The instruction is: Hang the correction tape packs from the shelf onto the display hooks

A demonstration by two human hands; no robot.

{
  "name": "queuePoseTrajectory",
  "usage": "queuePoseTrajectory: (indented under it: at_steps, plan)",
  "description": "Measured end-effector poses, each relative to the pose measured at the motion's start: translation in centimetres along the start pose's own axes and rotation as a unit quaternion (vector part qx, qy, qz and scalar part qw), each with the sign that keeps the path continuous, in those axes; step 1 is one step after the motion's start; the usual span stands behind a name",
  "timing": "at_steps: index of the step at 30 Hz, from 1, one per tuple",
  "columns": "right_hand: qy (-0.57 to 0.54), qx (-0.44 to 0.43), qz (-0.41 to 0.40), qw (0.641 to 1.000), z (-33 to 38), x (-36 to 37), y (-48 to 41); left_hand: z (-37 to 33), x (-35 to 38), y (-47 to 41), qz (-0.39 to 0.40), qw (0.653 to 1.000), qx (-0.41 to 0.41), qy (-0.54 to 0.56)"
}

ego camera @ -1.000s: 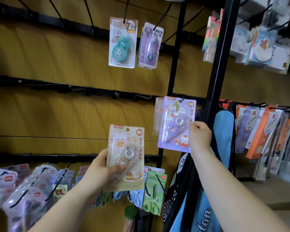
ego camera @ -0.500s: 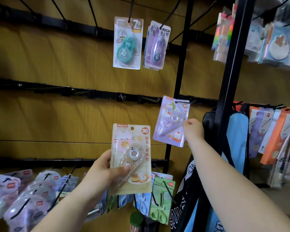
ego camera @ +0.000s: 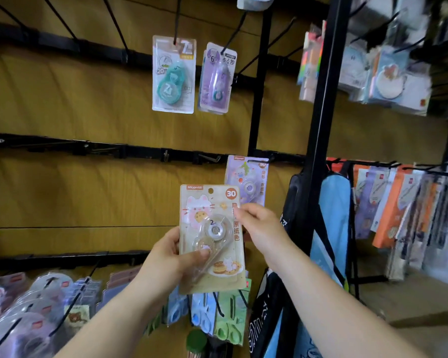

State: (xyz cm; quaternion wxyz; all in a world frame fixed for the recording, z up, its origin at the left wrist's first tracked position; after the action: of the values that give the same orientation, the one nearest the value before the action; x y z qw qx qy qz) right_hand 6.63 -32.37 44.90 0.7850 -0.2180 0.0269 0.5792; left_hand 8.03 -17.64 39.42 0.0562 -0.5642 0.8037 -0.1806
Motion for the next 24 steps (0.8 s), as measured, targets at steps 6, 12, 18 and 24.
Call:
queuePoseTrajectory:
  at_steps: [6,12,18,24]
  plan:
    - [-0.048,-0.032,-0.114,0.992,1.7,-5.8,0.3,1.1,4.6,-0.3,0.043,0.997,-0.043,-0.046]
    - [-0.068,-0.056,-0.191,0.978,2.1,-9.3,-0.1,-0.2,8.0,-1.8,0.048,0.996,-0.013,-0.081]
    - [-0.095,-0.05,-0.158,0.982,1.9,-8.7,-0.9,-1.5,9.5,-3.4,0.036,0.993,-0.004,-0.11]
    - [-0.071,-0.072,-0.146,0.984,1.1,-8.7,-0.6,-0.8,10.1,-3.5,0.04,0.989,-0.003,-0.143]
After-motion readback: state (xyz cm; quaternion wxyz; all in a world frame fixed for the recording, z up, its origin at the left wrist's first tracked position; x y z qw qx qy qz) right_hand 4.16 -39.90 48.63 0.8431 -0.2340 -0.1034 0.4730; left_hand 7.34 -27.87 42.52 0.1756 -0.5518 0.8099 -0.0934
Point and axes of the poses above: each hand's wrist, its own y-axis away from the middle knuckle, its own x-axis out of the palm, z = x × y, the point moved 10 cm from there along -y, towards the middle knuckle, and after that the axes turned 3 degrees about x, right-handed, at the moved point
